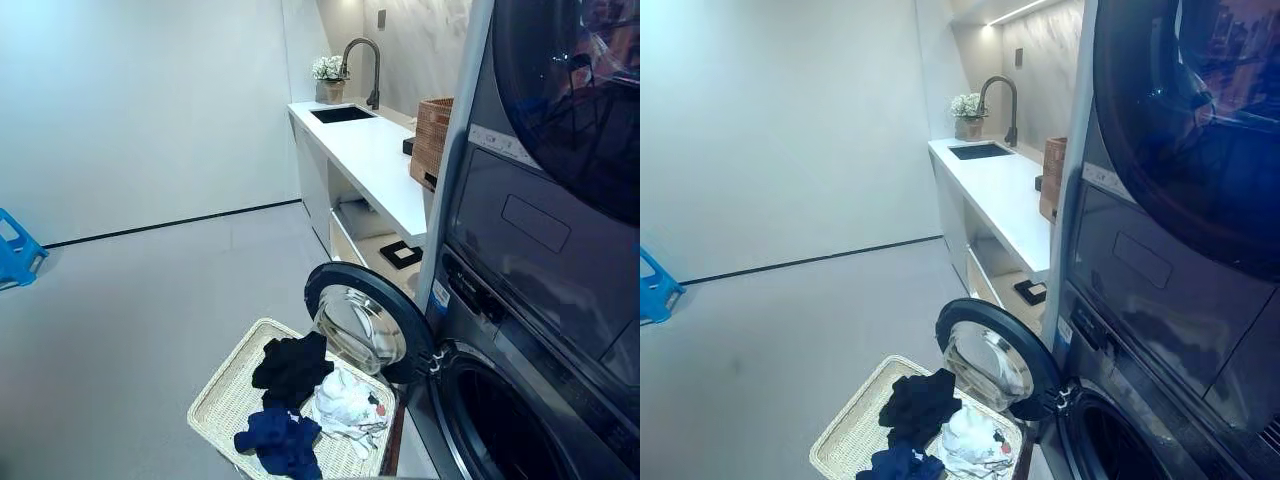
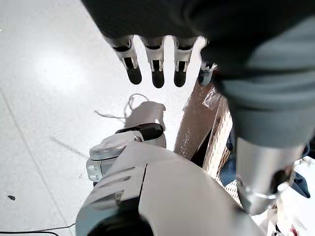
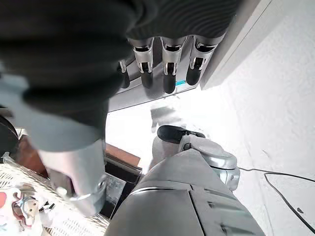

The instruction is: Put the clothes into the washing machine.

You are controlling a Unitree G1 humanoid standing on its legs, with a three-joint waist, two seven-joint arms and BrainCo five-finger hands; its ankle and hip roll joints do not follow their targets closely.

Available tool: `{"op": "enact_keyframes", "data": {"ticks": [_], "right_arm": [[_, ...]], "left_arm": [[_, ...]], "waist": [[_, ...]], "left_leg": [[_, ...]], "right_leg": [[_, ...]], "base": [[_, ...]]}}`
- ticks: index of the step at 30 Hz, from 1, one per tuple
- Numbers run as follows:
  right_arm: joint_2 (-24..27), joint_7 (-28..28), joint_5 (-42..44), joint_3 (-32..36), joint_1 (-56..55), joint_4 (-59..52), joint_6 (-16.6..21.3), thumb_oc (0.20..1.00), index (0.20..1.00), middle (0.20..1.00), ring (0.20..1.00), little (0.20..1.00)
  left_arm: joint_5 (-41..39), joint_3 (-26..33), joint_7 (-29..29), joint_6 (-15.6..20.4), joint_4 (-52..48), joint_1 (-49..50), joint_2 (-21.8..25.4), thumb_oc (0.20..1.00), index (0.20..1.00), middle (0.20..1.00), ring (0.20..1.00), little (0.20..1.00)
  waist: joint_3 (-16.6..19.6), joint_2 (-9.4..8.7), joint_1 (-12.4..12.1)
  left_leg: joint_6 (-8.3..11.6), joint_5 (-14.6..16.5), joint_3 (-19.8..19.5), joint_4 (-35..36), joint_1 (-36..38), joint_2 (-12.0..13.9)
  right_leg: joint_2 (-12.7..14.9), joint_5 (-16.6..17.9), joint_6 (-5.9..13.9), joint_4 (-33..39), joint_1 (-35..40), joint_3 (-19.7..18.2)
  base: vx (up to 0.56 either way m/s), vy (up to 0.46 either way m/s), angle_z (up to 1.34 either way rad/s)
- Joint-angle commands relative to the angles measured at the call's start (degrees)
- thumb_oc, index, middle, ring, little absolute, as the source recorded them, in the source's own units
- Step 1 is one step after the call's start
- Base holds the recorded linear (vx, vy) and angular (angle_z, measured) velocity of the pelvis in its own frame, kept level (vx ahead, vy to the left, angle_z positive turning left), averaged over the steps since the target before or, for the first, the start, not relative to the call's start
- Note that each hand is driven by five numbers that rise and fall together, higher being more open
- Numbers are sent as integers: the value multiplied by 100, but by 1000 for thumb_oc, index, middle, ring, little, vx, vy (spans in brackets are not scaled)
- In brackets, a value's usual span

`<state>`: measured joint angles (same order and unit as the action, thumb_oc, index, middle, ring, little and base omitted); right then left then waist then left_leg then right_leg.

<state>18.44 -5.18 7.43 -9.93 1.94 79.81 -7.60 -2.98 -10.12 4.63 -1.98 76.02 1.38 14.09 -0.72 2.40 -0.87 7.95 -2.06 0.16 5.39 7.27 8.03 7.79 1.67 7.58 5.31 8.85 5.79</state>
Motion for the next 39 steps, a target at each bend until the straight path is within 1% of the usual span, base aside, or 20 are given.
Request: {"op": "enact_keyframes", "data": {"ticks": [1, 4, 23, 26, 30, 31, 34, 37, 38, 39], "right_arm": [[-221, 38, 73, 5, 434, 327, 37, 1000, 1000, 1000, 1000, 1000], [-204, 27, 49, 23, 436, 316, 27, 1000, 1000, 1000, 1000, 1000], [-218, 36, 30, 37, 417, 318, 21, 1000, 1000, 1000, 1000, 1000], [-210, 19, 22, 35, 411, 319, 42, 1000, 1000, 1000, 1000, 1000], [-168, -26, 29, 49, 425, 263, 100, 1000, 1000, 1000, 1000, 1000], [-154, -36, 45, 45, 433, 236, 106, 1000, 1000, 1000, 1000, 1000], [-64, -76, 333, 6, 556, 13, 163, 1000, 1000, 1000, 1000, 1000], [-13, -25, 555, -79, 680, -170, 227, 1000, 1000, 1000, 1000, 1000], [49, 18, 732, -147, 857, -254, 309, 1000, 1000, 1000, 1000, 1000], [70, 38, 780, -171, 926, -280, 329, 1000, 1000, 1000, 1000, 1000]], "left_arm": [[313, -131, -4, -25, 399, -471, 108, 1000, 1000, 1000, 1000, 1000], [219, -114, 10, 98, 381, -474, 122, 1000, 1000, 1000, 1000, 1000], [151, -67, -40, 106, 357, -468, 108, 1000, 1000, 1000, 1000, 1000], [120, -49, -70, 161, 352, -458, 106, 1000, 1000, 1000, 1000, 1000], [-41, -14, -192, 431, 261, -472, 125, 1000, 1000, 1000, 1000, 1000], [-70, -17, -206, 453, 229, -478, 133, 1000, 1000, 1000, 1000, 1000], [-283, -42, -535, 897, -53, -599, 227, 1000, 1000, 1000, 1000, 1000], [-525, -189, -924, 1247, -295, -769, 310, 1000, 1000, 1000, 1000, 1000], [-592, -273, -1297, 1607, -458, -1013, 374, 1000, 1000, 1000, 1000, 1000], [-662, -299, -1409, 1678, -525, -1106, 394, 1000, 1000, 1000, 1000, 1000]], "waist": [[-276, -294, -129], [-275, -298, -125], [-312, -338, -146], [-337, -341, -155], [-416, -338, -160], [-437, -338, -162], [-628, -313, -183], [-833, -274, -181], [-1086, -242, -183], [-1179, -230, -183]], "left_leg": [[-261, 226, 401, -39, 268, -245], [-259, 232, 401, -39, 275, -240], [-266, 223, 399, -39, 263, -232], [-263, 210, 400, -39, 246, -228], [-247, 185, 395, -39, 213, -206], [-243, 177, 398, -39, 201, -199], [-239, 109, 364, -39, 54, -163], [-253, 22, 327, -39, -171, -146], [-265, -57, 272, -39, -405, -150], [-270, -87, 253, -39, -492, -154]], "right_leg": [[77, 241, 64, -31, -186, -73], [70, 239, 65, -31, -184, -78], [69, 258, 74, -31, -194, -89], [66, 265, 73, -31, -205, -86], [68, 285, 82, -31, -237, -89], [71, 289, 82, -31, -247, -86], [86, 330, 77, -49, -397, -94], [98, 354, 63, -130, -661, -128], [91, 378, 45, -213, -936, -132], [85, 389, 38, -243, -1038, -136]], "base": [[52, -107, -46], [0, 0, 0], [0, 0, 0], [0, 0, 0], [33, 5, 0], [31, 11, 0], [0, 0, 0], [-74, 38, -1], [-228, 27, 0], [-317, 20, 0]]}}
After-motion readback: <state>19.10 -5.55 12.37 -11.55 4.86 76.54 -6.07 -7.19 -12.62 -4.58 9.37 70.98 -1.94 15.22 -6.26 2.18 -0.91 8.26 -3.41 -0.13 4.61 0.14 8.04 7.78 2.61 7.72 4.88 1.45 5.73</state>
